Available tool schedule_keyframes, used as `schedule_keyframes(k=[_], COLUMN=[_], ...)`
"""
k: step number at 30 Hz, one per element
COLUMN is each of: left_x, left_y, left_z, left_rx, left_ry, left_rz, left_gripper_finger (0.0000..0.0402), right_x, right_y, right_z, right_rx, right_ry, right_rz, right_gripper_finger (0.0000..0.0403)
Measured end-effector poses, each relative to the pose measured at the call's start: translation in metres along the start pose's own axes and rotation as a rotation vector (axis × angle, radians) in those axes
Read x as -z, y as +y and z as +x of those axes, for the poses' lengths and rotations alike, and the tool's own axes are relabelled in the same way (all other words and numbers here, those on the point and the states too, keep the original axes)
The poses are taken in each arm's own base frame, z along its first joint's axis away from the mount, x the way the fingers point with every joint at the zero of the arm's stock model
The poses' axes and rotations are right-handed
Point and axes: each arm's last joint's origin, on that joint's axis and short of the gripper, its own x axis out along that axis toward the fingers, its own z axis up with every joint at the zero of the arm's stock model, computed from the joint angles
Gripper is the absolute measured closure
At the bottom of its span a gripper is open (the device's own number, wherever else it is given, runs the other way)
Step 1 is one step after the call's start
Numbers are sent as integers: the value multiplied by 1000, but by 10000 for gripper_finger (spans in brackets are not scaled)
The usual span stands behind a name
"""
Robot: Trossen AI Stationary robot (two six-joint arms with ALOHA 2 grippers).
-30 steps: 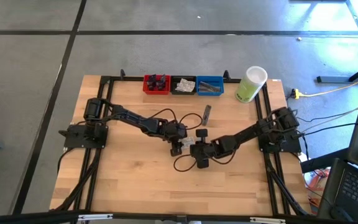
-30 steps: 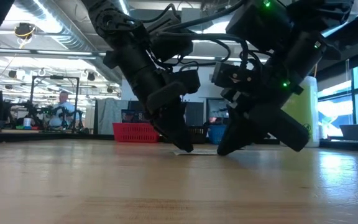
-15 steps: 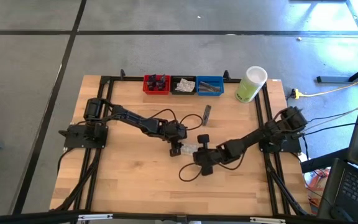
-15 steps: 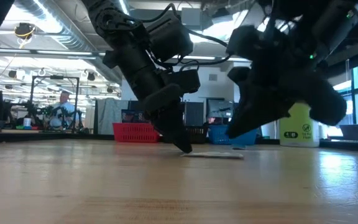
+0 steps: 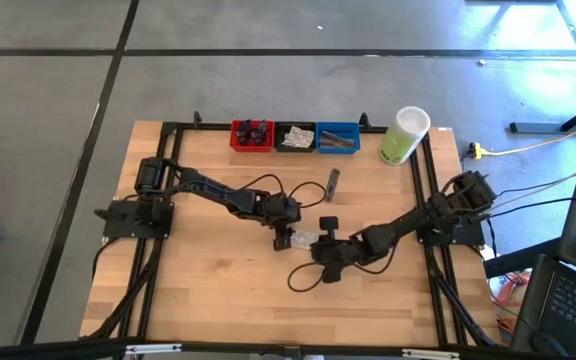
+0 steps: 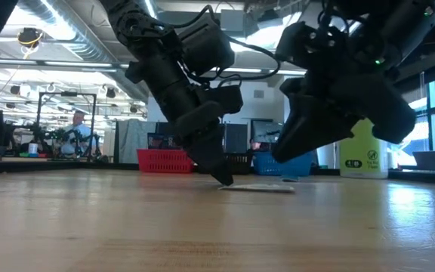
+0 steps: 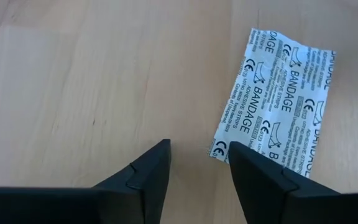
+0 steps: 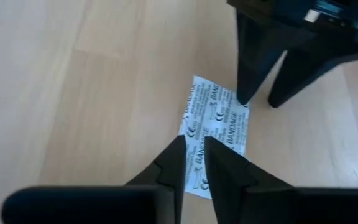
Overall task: Pick & Place Travel size toiletries
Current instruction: Put the white bandage pack into the black bin
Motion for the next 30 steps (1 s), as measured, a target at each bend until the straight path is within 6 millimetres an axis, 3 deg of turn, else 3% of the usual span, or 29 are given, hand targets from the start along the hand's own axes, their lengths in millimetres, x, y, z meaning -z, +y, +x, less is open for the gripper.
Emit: schedule_keyframes(k=[11,15,21,26,30], left_x=[2,-3,-14,-11,-3], left_y=[0,0,-3,-13,-24], left_z=[4,-14,-43,-44,-33], left_rx=[-32,-11,10,47,91], left_ry=[6,-4,-61,-50,-5], left_rz=[49,80,105,128,179], left_gripper_finger=[272,274,273,274,274], right_x=[0,0,2,3,2], right_y=[4,4,3,3,4], right_z=[-1,-1,-2,-2,-2], right_rx=[-82,-77,-73,-74,-76], right_ry=[9,12,30,37,27], right_rz=[39,40,53,62,70], right_gripper_finger=[296,290,298,316,331])
